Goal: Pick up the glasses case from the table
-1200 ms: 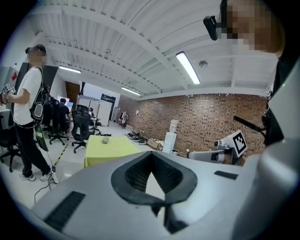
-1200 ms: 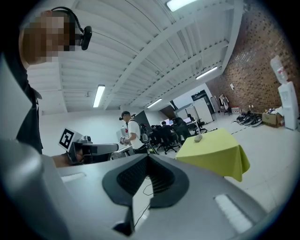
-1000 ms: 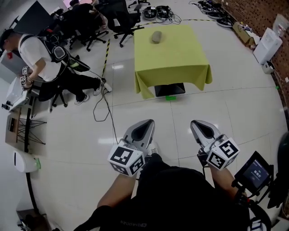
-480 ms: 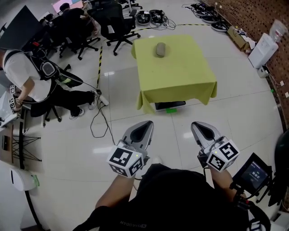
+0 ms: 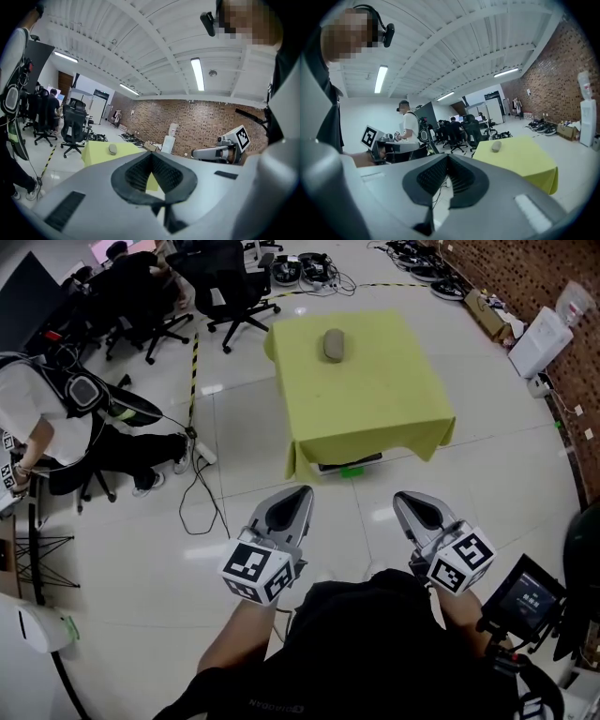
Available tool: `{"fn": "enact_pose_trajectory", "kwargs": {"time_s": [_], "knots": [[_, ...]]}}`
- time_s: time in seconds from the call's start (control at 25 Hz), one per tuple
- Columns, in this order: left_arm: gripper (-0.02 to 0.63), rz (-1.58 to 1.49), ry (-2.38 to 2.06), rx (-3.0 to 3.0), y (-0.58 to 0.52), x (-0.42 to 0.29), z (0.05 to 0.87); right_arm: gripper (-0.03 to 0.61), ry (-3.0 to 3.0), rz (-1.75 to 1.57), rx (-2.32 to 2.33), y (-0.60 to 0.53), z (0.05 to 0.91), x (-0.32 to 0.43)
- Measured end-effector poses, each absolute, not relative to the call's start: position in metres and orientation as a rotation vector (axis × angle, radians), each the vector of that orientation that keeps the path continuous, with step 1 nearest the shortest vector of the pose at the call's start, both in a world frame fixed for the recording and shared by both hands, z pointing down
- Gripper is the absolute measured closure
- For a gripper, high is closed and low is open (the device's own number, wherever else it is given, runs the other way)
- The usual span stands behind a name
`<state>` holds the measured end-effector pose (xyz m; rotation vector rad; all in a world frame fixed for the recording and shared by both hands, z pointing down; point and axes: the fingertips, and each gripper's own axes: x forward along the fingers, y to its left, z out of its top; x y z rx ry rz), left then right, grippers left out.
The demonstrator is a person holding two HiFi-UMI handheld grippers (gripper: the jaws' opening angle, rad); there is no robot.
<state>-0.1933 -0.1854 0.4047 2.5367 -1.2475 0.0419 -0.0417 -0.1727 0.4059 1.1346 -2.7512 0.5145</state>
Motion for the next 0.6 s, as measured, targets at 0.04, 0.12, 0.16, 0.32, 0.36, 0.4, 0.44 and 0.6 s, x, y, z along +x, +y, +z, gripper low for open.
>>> {"fn": "enact_pose_trajectory", "kwargs": {"time_s": [0.04,0.12,0.16,0.32,0.36,0.4,0.44,0.6], "knots": [[0.611,0.041,-1.244,2.532,-0.191,-0.193,0.407,0.575,-2.749,0.515,1.144,-0.178,0.406,-0.04],[0.611,0.036,-1.235,2.524,-0.202,-0.19,0.411,0.575,-2.744,0.522,1.161,-0.189,0.408,-0.036],[0.611,0.03,-1.233,2.522,-0.208,-0.188,0.412,0.575,-2.742,0.529,1.168,-0.196,0.409,-0.032],[0.611,0.026,-1.254,2.52,-0.24,-0.178,0.411,0.575,-2.755,0.557,1.163,-0.227,0.418,-0.02],[0.611,0.031,-1.266,2.516,-0.249,-0.175,0.411,0.575,-2.763,0.559,1.152,-0.237,0.419,-0.018],[0.611,0.038,-1.28,2.511,-0.259,-0.173,0.411,0.575,-2.773,0.56,1.14,-0.248,0.419,-0.016],[0.611,0.046,-1.294,2.507,-0.268,-0.17,0.41,0.575,-2.783,0.56,1.127,-0.259,0.418,-0.014],[0.611,0.078,-1.362,2.496,-0.306,-0.151,0.404,0.575,-2.828,0.546,1.064,-0.303,0.409,0.003]]}}
